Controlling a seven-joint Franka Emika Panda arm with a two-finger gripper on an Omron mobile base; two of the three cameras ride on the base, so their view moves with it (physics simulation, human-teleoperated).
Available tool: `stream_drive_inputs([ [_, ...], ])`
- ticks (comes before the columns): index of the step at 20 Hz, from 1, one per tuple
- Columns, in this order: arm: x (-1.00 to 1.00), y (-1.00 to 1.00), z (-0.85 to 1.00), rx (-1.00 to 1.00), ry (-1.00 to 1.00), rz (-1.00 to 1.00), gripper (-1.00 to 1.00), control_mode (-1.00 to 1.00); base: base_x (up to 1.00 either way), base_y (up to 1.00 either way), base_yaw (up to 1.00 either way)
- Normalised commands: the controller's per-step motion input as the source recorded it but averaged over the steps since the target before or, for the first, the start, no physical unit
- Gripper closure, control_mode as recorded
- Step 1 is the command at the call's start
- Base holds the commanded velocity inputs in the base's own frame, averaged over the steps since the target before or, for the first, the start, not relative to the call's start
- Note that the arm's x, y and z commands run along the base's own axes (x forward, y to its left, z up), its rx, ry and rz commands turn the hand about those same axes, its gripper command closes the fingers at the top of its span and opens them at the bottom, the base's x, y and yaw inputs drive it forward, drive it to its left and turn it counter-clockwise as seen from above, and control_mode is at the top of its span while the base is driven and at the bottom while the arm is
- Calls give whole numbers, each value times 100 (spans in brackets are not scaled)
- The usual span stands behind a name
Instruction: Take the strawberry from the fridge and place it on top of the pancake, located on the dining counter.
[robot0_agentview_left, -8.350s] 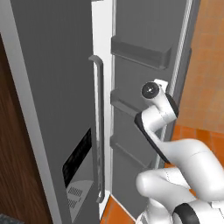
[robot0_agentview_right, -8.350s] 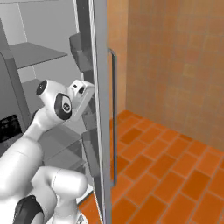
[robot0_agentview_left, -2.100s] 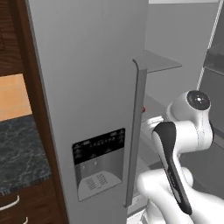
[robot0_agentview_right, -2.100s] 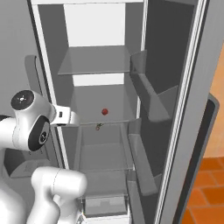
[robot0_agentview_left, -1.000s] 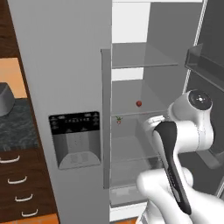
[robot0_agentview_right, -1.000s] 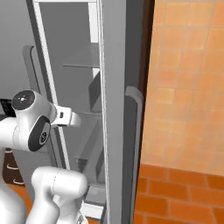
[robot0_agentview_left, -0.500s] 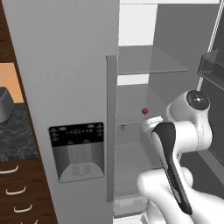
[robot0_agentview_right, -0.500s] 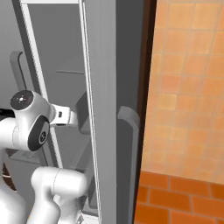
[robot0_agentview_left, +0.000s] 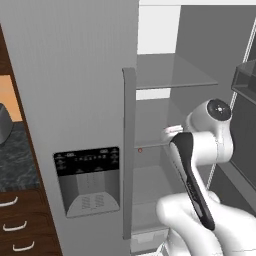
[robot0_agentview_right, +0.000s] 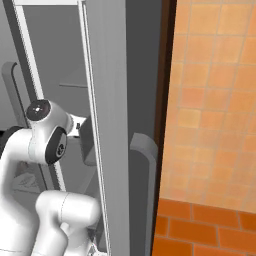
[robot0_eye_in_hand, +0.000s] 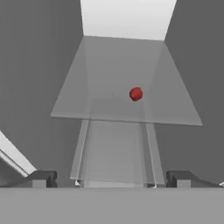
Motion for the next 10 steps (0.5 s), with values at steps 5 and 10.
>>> stream_drive_inputs([
  [5,58,-31,-1,1,-4,-16,-100,-100,0,0,0],
  [10,26,-49,-30,0,3,-15,-100,-100,0,0,0],
])
